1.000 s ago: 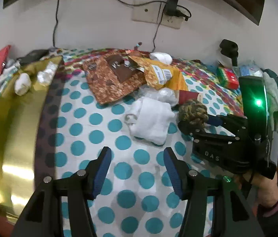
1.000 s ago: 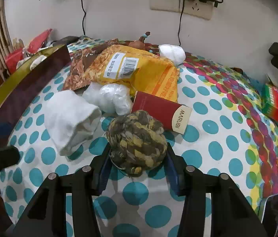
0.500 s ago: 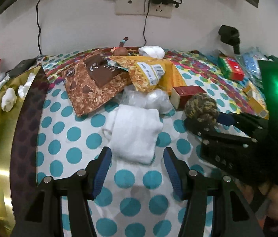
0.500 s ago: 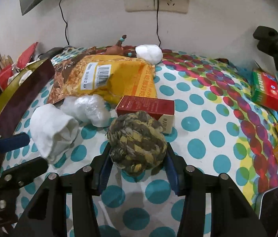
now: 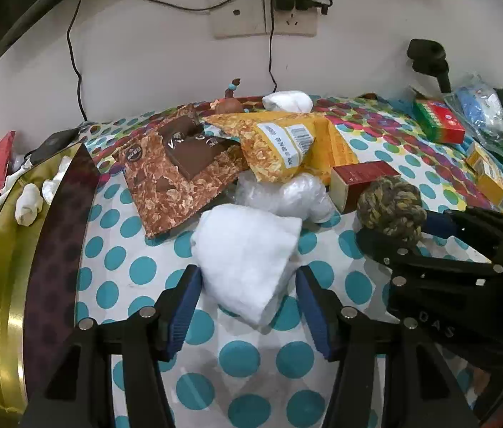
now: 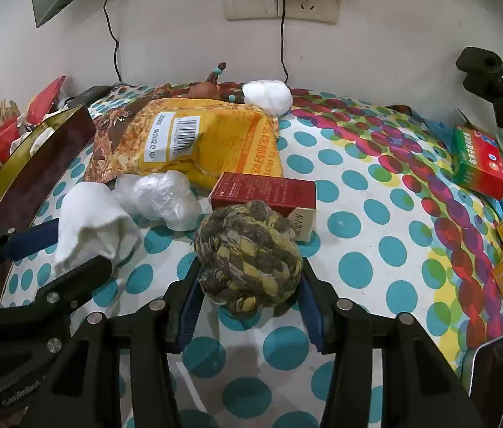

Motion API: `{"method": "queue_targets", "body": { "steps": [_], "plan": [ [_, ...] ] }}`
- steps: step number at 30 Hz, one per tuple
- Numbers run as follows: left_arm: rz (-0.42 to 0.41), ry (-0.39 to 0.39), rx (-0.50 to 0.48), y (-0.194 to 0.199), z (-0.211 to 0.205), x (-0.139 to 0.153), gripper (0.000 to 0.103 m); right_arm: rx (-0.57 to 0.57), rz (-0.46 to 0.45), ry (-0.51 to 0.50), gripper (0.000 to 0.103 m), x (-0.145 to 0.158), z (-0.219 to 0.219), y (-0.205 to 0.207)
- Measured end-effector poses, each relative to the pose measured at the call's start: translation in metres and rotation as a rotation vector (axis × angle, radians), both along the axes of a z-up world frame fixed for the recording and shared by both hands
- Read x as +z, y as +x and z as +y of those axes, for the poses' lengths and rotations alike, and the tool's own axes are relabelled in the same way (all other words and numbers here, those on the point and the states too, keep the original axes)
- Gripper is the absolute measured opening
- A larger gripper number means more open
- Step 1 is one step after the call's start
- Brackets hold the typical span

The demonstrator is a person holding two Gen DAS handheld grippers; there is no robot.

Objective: Organize objects
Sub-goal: 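Grasp the folded white cloth with the left tool while the right tool holds the rope ball, then carry the white cloth into the gold tray and open the left tool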

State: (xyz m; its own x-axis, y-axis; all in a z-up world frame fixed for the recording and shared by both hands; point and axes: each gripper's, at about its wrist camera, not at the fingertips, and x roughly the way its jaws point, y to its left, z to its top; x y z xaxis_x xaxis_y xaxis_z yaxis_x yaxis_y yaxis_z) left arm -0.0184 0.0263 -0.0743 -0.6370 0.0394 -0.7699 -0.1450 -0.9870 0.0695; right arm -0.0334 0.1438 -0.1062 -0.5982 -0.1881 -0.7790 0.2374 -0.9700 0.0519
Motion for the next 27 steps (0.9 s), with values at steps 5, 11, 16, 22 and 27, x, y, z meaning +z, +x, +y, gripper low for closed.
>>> {"method": "queue_targets", "body": {
  "steps": [5, 11, 16, 22, 27],
  "plan": [
    [0.011, -0.02, -0.01, 0.004, -0.001, 0.003, 0.034, -0.004, -0.002, -0.013, 0.046, -0.001, 0.0, -0.002],
    [0.016, 0.029, -0.015, 0.005, -0.009, 0.01, 0.027, -0.003, -0.003, -0.01, 0.047, 0.0, -0.001, -0.002],
    [0.025, 0.043, -0.031, 0.01, -0.009, 0.018, 0.027, -0.001, -0.004, -0.004, 0.048, -0.001, -0.003, -0.002],
    [0.031, 0.059, -0.032, 0.018, -0.009, 0.03, 0.027, -0.001, -0.004, -0.007, 0.048, -0.001, -0.002, -0.002],
    [0.037, 0.066, -0.022, 0.023, -0.016, 0.042, 0.027, -0.001, -0.004, -0.007, 0.048, -0.001, -0.002, -0.002]
  ]
}}
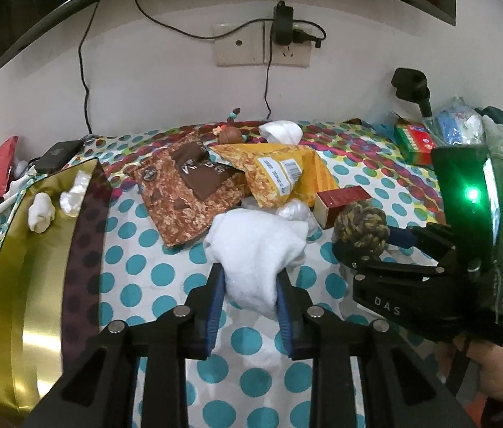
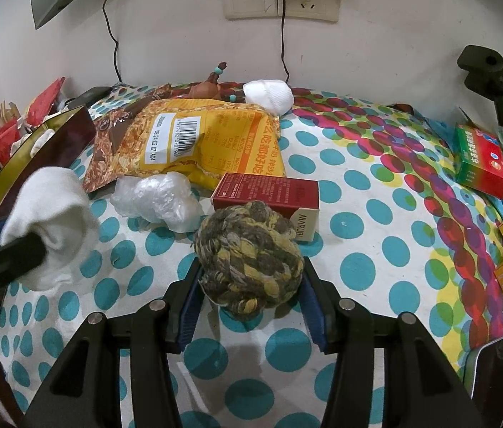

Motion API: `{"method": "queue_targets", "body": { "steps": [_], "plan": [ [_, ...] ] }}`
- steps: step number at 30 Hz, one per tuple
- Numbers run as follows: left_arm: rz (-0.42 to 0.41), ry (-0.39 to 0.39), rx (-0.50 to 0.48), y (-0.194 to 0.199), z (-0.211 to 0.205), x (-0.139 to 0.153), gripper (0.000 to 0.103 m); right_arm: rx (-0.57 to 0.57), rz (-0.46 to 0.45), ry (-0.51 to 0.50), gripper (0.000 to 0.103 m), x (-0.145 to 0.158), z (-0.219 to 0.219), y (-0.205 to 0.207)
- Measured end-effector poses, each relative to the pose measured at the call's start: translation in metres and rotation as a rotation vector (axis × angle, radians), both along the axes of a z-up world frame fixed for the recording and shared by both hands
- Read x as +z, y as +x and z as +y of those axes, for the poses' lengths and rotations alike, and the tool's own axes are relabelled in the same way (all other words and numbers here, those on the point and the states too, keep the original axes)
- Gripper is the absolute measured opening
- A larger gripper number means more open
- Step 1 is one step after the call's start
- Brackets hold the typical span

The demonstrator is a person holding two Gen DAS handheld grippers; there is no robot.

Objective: Organize objects
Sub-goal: 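Carry the white cloth into the gold tray and open the left tool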

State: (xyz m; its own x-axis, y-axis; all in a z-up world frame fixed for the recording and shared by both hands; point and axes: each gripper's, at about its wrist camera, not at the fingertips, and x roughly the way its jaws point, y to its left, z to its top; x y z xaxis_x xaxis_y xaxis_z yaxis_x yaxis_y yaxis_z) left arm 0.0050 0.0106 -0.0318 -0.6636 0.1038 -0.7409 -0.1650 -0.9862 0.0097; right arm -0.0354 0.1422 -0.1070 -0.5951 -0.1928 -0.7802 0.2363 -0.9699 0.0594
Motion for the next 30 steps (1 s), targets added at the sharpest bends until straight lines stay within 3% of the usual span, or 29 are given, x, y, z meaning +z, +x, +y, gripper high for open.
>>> {"method": "queue_targets", "body": {
  "steps": [15, 21, 25, 30],
  "plan": [
    [0.041, -0.002, 0.12, 0.012, -0.068, 0.04, 0.027, 0.004, 0.0, 0.011, 0.049, 0.0, -0.001, 0.0],
    [0.042, -0.006, 0.229, 0.002, -0.122, 0.053, 0.027, 0.005, -0.001, 0.009, 0.049, 0.0, -0.001, 0.001],
    [0.042, -0.05, 0.274, -0.005, -0.147, 0.057, 0.027, 0.004, -0.001, 0.011, 0.049, 0.0, -0.001, 0.0],
    [0.017, -0.048, 0.301, -0.022, -0.174, 0.053, 0.027, 0.004, -0.002, 0.011, 0.049, 0.0, -0.002, 0.0]
  ]
}}
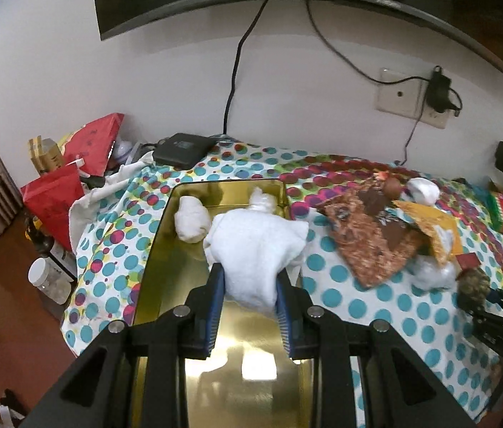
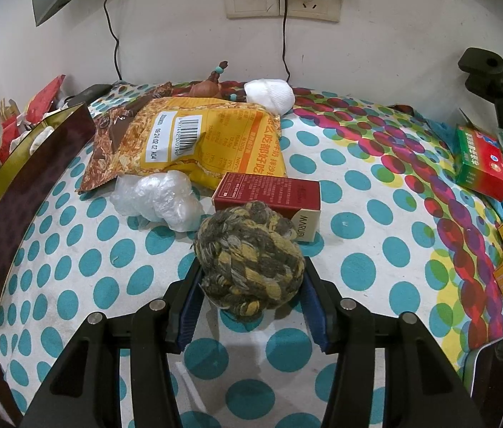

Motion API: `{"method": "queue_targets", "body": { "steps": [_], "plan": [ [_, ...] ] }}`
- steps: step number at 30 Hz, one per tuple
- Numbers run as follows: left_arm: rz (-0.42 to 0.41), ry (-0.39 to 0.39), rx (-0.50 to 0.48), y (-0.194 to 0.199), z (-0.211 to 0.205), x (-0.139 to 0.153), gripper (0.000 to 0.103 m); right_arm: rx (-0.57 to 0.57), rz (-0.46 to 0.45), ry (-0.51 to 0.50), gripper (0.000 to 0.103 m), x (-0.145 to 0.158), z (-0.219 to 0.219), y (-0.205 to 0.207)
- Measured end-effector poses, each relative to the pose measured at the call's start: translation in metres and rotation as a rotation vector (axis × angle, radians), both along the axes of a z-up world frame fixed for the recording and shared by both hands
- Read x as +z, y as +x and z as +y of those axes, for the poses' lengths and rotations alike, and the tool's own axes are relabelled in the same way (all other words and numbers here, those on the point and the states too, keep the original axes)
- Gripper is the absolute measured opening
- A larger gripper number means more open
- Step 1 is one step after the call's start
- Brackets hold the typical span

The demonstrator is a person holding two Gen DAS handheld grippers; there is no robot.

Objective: Organize objects
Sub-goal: 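Carry the white cloth into the gold tray and open the left tool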

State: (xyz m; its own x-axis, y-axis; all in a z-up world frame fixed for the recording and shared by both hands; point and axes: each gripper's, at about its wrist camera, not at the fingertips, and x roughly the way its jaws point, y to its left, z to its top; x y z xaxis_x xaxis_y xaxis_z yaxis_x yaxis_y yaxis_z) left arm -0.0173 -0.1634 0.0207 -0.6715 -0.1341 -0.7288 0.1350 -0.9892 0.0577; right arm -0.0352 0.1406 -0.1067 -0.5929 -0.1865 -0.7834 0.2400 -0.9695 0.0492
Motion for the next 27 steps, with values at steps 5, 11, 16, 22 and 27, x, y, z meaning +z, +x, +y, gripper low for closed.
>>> {"method": "queue_targets", "body": {
  "steps": [5, 11, 16, 22, 27],
  "plan": [
    [-0.036, -0.019, 0.016, -0.027, -0.018, -0.012, 0.027, 0.0, 0.0, 0.002, 0.049, 0.0, 0.0, 0.0],
    [-0.091, 0.004, 0.011, -0.056, -0.029, -0.027, 0.027, 0.001, 0.0, 0.001, 0.049, 0.0, 0.0, -0.001],
    [-0.131, 0.016, 0.015, -0.074, -0.033, -0.045, 0.027, 0.001, -0.001, 0.0, 0.049, 0.0, 0.0, -0.001],
    [-0.158, -0.017, 0.015, -0.088, -0.034, -0.059, 0.028, 0.001, -0.001, -0.001, 0.049, 0.0, 0.0, 0.0],
    [-0.18, -0.052, 0.007, -0.099, -0.036, -0.067, 0.03, 0.001, -0.001, -0.001, 0.049, 0.0, 0.0, 0.0]
  ]
}}
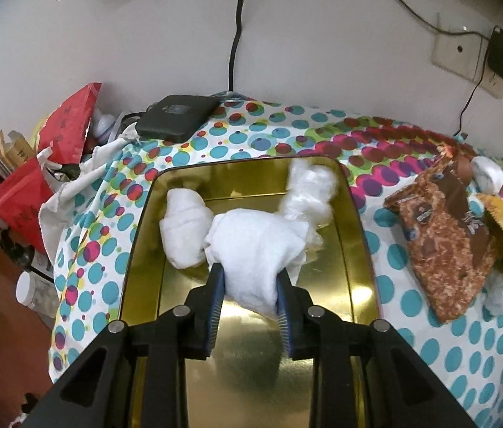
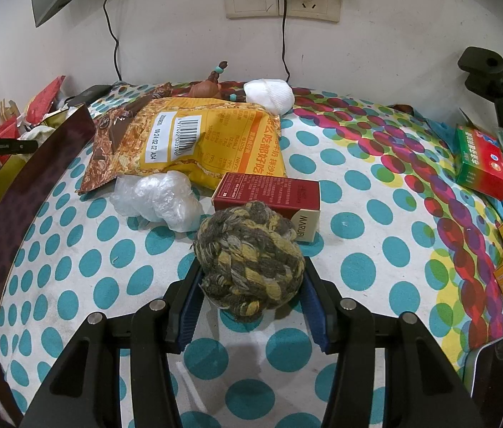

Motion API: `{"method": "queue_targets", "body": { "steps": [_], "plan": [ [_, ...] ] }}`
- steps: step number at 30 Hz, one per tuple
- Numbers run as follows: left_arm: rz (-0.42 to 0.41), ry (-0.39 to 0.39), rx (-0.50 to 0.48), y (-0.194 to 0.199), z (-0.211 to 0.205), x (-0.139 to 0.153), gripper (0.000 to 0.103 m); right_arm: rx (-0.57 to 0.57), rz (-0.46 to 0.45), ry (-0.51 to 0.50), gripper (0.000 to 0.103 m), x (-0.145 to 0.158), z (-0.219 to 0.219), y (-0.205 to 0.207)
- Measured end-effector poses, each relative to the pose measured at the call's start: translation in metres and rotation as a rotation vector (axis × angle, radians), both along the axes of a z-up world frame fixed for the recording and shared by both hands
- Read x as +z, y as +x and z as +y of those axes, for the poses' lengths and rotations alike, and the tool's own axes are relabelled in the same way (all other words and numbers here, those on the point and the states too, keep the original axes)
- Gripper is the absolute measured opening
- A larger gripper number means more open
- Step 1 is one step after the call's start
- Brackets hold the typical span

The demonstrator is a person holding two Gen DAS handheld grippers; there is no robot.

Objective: Organize objects
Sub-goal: 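Carry the white cloth into the gold tray and open the left tool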

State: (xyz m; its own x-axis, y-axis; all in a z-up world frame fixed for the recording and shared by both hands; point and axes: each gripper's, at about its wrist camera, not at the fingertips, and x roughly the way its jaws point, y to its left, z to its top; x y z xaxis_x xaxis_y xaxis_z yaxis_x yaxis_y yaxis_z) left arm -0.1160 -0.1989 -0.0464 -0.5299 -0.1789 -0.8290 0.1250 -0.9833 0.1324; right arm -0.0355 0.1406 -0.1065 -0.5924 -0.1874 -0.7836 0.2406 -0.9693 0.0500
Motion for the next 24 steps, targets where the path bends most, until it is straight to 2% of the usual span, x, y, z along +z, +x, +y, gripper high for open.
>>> {"method": "queue_targets", "body": {
  "steps": [5, 12, 24],
  "plan": [
    [0.001, 0.0, 0.011, -0.005, -0.001, -0.004, 0.031, 0.0, 0.0, 0.001, 0.049, 0.0, 0.0, 0.0],
    [0.008, -0.024, 0.021, -0.004, 0.003, -0.003, 0.041, 0.001, 0.0, 0.006, 0.05, 0.0, -0.001, 0.0],
    [0.034, -0.018, 0.002, 0.013, 0.009, 0.014, 0.041, 0.001, 0.0, 0.009, 0.05, -0.001, -0.002, 0.001]
  ]
}}
